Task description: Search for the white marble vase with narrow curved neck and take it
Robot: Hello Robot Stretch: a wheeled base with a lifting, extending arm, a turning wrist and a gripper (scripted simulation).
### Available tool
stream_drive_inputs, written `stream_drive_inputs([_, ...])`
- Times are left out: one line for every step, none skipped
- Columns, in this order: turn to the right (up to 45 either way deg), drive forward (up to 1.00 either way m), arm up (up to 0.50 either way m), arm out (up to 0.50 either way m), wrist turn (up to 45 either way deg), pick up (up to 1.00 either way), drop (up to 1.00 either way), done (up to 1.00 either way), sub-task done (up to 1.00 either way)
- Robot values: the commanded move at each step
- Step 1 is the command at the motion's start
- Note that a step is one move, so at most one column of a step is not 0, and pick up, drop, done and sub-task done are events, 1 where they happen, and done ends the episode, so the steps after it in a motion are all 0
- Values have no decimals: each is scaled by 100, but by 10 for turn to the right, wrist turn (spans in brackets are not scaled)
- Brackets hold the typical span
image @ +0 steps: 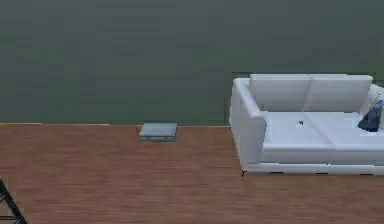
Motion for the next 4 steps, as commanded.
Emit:
stream_drive_inputs([-270, 0, 0, 0, 0, 0, 0, 0, 0])
stream_drive_inputs([0, 100, 0, 0, 0, 0, 0, 0, 0])
stream_drive_inputs([-60, 0, 0, 0, 0, 0, 0, 0, 0])
stream_drive_inputs([0, 30, 0, 0, 0, 0, 0, 0, 0])
